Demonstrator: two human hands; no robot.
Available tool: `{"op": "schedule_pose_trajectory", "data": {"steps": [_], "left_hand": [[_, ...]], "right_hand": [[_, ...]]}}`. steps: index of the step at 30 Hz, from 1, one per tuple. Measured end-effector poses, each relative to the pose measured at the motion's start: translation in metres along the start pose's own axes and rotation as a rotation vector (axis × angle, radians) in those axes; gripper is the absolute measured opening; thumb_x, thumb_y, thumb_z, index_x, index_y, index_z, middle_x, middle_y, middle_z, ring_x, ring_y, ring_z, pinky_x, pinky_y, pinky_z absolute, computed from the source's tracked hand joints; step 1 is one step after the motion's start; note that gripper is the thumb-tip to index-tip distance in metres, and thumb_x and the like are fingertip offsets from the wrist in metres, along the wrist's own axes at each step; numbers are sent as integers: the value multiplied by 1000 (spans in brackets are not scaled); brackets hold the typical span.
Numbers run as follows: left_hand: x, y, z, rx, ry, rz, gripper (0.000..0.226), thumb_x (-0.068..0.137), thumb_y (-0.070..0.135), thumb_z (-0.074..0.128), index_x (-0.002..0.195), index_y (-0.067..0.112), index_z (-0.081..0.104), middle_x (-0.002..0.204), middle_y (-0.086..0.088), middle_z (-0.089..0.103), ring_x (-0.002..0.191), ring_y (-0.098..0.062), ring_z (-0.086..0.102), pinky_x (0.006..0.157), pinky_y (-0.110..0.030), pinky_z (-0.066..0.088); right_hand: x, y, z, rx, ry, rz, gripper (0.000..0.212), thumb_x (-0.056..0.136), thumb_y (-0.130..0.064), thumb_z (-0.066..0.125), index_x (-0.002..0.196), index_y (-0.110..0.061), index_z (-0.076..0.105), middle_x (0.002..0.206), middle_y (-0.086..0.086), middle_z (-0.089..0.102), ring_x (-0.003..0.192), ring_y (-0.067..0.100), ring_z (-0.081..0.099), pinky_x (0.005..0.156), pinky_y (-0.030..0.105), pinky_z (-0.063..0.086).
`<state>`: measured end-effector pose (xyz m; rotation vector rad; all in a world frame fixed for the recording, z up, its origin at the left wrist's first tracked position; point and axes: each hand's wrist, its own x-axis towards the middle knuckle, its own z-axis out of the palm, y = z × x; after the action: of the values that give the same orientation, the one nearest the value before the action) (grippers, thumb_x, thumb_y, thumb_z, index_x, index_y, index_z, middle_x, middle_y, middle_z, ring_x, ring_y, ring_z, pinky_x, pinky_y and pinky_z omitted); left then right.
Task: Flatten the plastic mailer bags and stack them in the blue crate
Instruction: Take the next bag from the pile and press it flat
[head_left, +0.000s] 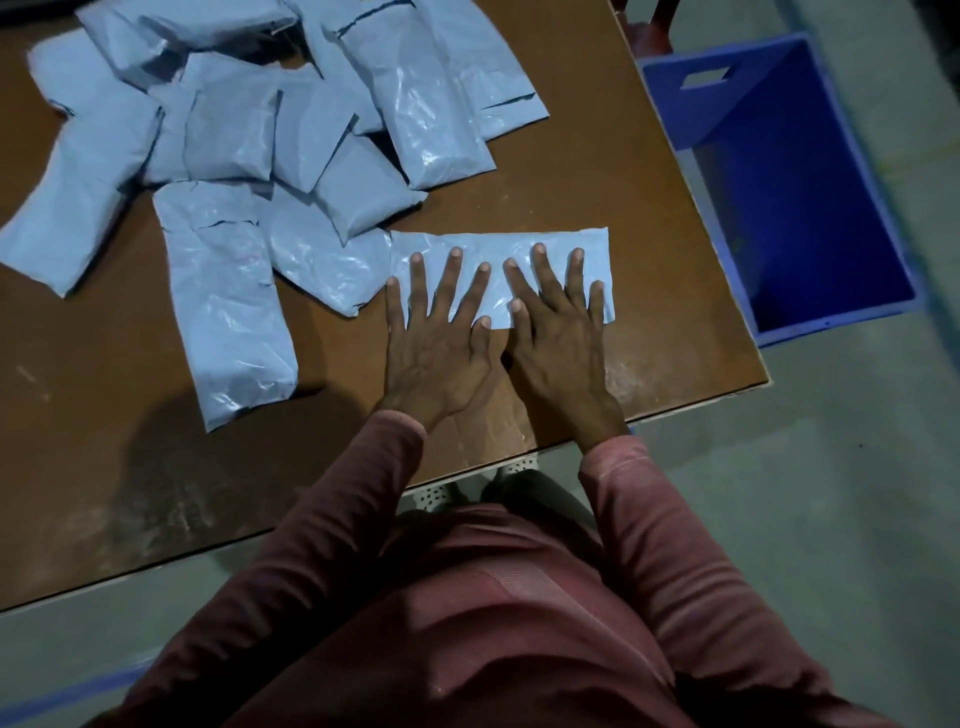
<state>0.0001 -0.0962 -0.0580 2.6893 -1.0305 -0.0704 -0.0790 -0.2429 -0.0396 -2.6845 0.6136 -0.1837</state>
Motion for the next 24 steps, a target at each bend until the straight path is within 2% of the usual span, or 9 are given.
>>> {"op": "schedule_pose_trajectory", "data": {"steps": [3,6,7,10,12,15,19,22,24], "left_hand": [[0,2,-2,4,11,-11,61,108,46,17,167,30,11,175,-3,2,160,-33,-6,125,-64,2],[9,6,-8,39,42,17,60,109,46,17,167,31,8,175,-5,1,161,-32,-5,125,-64,3],[15,7,-8,43,44,25,60,109,47,16,167,31,8,175,-5,1,161,-33,-5,125,-64,3],[35,1,-6,24,10,20,63,109,52,5,167,29,12,175,-5,4,160,-35,-1,124,-66,5],[39,-4,1,52,-10,22,65,108,55,1,166,29,12,174,-6,6,160,-36,1,124,-66,6],[39,-5,5,59,-8,32,65,108,55,5,166,29,13,174,-6,8,160,-38,3,123,-67,5],[40,-4,1,47,-25,26,70,105,58,-4,166,29,13,174,-6,7,160,-39,2,124,-68,3],[41,-5,-2,44,-52,25,75,100,61,-13,167,31,6,175,-6,1,160,-38,-4,124,-67,-1],[42,-6,-3,40,-67,13,74,100,62,-10,166,31,2,174,-6,-4,159,-38,-8,124,-67,-3]], "right_hand": [[2,0,-5,-4,-30,-12,50,111,-40,28,160,-34,29,172,-4,7,158,25,-12,126,56,-4],[10,4,-13,-111,0,-41,53,111,-45,27,163,-34,20,171,2,-11,157,31,-17,123,52,-16],[16,6,-16,-139,4,-56,53,111,-45,27,163,-34,18,171,4,-12,157,32,-17,123,53,-16],[33,15,-16,-104,-49,-41,53,111,-43,24,163,-33,17,172,4,-4,158,30,-12,125,59,-2],[36,20,-10,-125,-55,-25,54,111,-44,22,163,-35,13,173,2,-4,158,28,-12,126,58,1],[35,23,-4,-144,-73,-13,55,111,-46,20,163,-38,7,172,0,-7,158,26,-14,127,54,-3],[34,20,-5,-163,-60,-10,55,110,-46,20,163,-37,8,172,1,-5,158,27,-14,127,54,-2],[36,20,-9,-175,-105,-29,57,110,-49,19,163,-36,3,172,2,-11,157,28,-18,126,55,-6],[38,20,-11,-159,-138,-33,57,110,-51,17,163,-37,0,171,1,-15,156,27,-21,126,57,-7]]}}
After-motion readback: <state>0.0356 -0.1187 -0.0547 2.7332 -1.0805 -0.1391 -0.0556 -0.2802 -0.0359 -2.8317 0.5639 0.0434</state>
